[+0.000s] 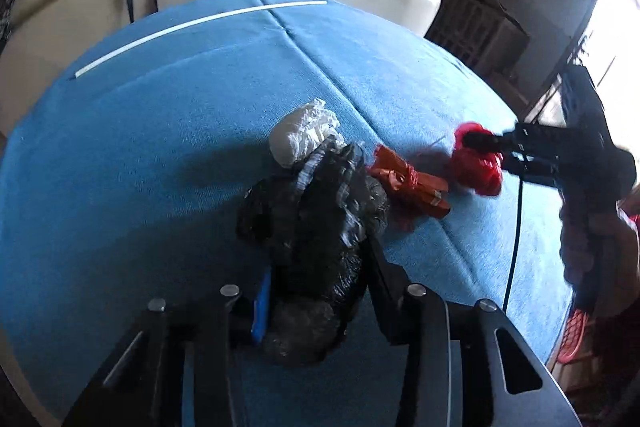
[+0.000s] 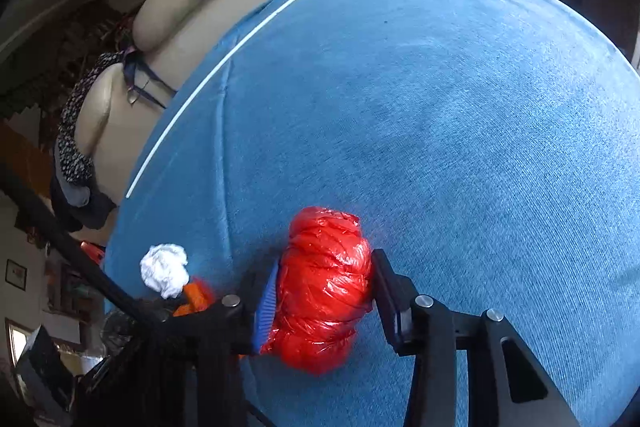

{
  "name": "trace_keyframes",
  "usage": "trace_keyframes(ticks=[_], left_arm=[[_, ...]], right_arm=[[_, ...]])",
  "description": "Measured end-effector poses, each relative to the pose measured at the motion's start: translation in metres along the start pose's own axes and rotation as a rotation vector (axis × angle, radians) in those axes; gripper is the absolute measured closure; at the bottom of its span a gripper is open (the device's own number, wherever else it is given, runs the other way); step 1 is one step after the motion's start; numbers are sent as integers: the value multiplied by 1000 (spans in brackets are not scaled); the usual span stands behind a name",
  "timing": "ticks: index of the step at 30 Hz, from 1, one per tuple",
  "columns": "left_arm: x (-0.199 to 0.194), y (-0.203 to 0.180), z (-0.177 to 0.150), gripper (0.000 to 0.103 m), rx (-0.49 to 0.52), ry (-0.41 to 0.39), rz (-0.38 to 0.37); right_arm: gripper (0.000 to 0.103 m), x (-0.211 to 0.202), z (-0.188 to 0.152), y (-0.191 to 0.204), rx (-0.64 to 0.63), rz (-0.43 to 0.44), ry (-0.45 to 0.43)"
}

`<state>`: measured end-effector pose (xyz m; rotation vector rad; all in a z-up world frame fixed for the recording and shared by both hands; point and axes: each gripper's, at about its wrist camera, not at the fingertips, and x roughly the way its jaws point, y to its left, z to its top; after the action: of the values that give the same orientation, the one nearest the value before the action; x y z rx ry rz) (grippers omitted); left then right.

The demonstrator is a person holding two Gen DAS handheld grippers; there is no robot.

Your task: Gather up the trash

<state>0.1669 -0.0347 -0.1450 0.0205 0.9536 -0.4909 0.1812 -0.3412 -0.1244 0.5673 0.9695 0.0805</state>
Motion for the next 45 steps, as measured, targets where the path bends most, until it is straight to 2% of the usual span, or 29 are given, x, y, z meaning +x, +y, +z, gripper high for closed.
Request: trace_keyframes(ticks=[5, 14, 21, 28, 33, 45], left_arm=[[-13, -2, -6, 64, -43, -37, 9], [-58, -27, -20, 64, -13, -110, 51], [-92, -73, -24, 64, 86, -149, 146], [-122, -123, -29, 64, 183, -225, 219], [-132, -150, -34, 64, 239, -258, 238], [-129, -198, -40, 64, 296, -265, 278]], right_arm=[[57, -26, -17, 4, -63, 5, -42], [57, -85, -53, 1, -87, 61, -114], [57, -133, -83, -3, -116, 78, -182], [57, -179, -108, -16, -133, 77, -251], [57, -202, -122, -30, -121, 85, -284], [57, -236, -149, -62, -104, 98, -321]])
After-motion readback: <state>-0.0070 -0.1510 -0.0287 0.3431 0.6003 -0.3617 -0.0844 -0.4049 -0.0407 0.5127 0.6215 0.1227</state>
